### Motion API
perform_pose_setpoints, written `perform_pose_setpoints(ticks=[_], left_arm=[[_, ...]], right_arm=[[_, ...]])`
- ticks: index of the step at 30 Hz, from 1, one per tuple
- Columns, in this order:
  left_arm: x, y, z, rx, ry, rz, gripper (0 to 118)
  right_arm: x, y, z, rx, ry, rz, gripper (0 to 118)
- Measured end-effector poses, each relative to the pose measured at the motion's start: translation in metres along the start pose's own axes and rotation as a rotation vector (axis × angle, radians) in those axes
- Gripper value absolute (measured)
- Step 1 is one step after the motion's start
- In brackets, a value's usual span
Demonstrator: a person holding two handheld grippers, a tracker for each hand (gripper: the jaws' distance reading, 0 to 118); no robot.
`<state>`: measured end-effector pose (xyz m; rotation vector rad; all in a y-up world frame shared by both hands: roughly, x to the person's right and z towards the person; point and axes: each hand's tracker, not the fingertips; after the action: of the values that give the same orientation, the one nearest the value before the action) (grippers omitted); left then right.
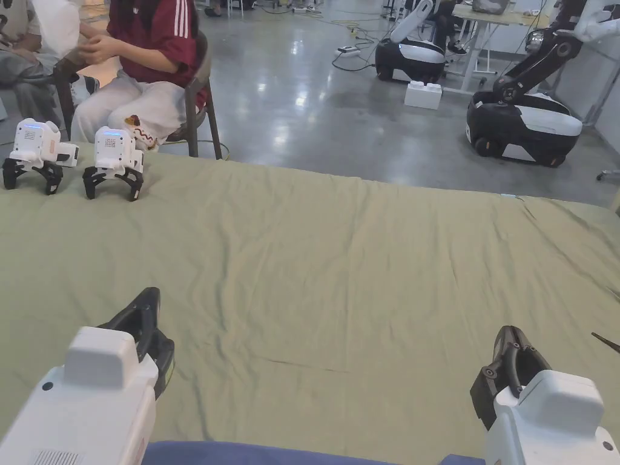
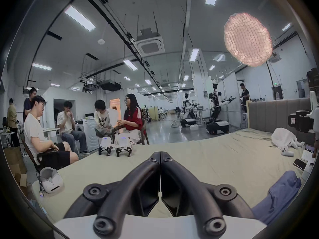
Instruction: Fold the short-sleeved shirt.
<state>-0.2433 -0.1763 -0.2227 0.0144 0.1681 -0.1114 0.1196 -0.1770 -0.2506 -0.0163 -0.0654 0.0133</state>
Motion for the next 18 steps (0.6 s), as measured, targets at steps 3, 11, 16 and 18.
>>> perform_pose_setpoints(ticks=[3, 11, 16, 18], left_arm=[[-0.019, 0.0, 0.001, -0.063, 0.007, 0.003, 0], [-0.124, -0.063, -0.016, -0.486, -0.084, 0.198, 0], [-0.171, -0.111, -0.032, -0.699, -0.24, 0.338, 0], [-0.176, -0.122, -0.036, -0.751, -0.308, 0.432, 1]], right_arm=[[-0.004, 0.002, -0.003, -0.003, 0.012, 0.01, 1], [-0.01, -0.009, -0.015, -0.081, 0.059, 0.016, 1], [-0.015, -0.018, -0.019, -0.135, 0.095, 0.023, 1], [-0.016, -0.02, -0.02, -0.15, 0.096, 0.025, 1]])
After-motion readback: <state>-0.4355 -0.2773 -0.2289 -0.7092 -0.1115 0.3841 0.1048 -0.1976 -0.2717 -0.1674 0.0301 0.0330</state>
